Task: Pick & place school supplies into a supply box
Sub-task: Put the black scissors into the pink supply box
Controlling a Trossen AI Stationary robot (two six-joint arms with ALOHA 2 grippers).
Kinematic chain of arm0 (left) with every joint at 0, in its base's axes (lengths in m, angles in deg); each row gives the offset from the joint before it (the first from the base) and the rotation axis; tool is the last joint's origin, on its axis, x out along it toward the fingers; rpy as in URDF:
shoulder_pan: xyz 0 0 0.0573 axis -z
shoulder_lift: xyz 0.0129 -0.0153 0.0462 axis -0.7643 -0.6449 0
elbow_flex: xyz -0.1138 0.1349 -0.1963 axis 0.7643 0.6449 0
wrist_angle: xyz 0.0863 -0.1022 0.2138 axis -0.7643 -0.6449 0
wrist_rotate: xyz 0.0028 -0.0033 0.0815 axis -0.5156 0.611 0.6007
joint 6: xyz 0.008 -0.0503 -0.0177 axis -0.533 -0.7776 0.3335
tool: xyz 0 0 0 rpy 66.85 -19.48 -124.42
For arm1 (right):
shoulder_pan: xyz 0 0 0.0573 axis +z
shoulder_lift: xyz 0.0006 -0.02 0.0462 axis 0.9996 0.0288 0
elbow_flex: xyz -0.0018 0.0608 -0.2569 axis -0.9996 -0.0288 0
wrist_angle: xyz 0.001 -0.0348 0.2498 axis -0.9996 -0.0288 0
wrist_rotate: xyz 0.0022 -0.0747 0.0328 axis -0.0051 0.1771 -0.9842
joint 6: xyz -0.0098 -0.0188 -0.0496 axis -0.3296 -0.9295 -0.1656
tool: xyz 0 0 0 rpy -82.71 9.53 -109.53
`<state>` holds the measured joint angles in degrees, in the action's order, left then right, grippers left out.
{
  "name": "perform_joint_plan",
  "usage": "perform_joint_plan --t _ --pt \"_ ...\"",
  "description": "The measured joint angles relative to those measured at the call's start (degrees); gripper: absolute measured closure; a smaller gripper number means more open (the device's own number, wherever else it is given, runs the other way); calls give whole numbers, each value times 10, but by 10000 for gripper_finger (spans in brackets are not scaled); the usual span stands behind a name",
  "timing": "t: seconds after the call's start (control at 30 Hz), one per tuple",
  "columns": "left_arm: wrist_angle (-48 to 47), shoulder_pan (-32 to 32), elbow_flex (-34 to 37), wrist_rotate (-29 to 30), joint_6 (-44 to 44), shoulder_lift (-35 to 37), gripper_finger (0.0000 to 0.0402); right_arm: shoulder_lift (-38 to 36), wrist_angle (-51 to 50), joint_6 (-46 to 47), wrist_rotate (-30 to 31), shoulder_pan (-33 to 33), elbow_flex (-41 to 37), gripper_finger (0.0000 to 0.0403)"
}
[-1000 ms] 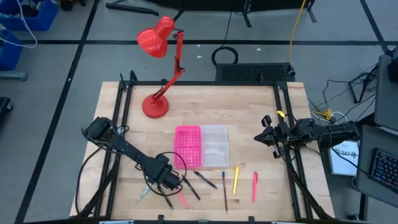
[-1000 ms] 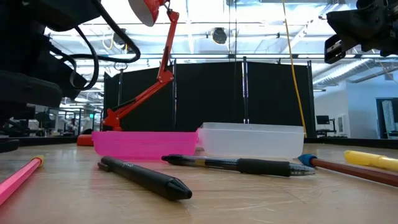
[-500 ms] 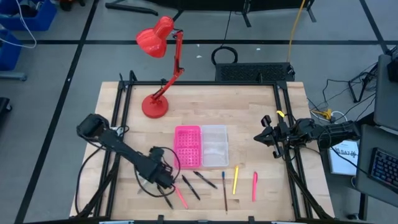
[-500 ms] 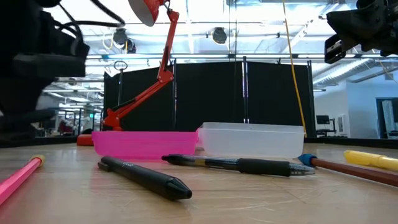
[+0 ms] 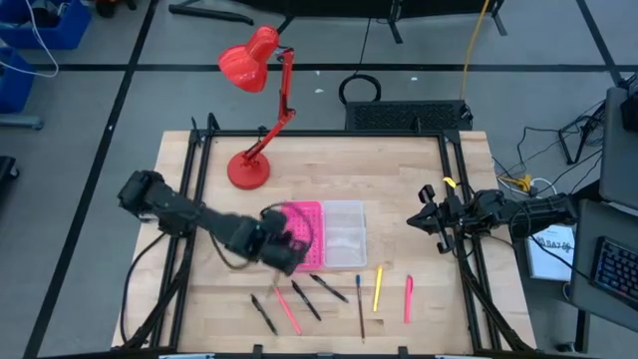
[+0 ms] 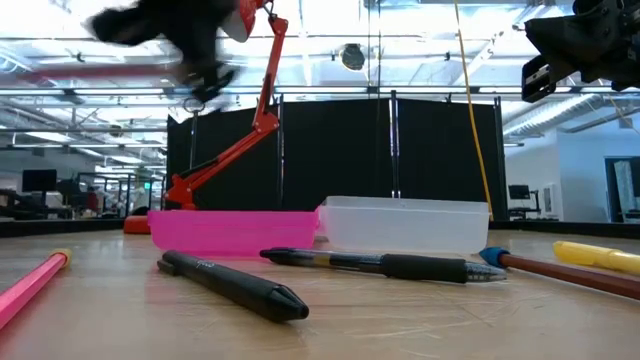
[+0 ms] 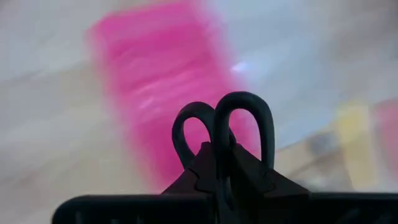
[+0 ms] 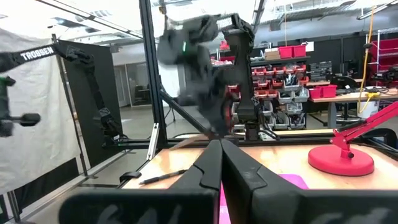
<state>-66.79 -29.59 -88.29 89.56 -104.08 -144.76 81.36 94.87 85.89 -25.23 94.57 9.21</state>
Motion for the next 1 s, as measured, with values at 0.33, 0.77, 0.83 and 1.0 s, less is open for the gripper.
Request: perform_joint_plan --t 0.33,0.77,0.83,1.0 --pt "322 -121 -28 -40 236 -39 378 0 -1 0 -1 0 0 403" --pt "370 -197 -27 -137 203 -176 378 4 -4 0 -2 0 0 403" --pt "371 -202 -27 -138 202 -181 378 4 -4 0 -2 0 0 403" --pt "364 -207 -28 -143 200 -190 378 4 -4 0 -2 0 0 403"
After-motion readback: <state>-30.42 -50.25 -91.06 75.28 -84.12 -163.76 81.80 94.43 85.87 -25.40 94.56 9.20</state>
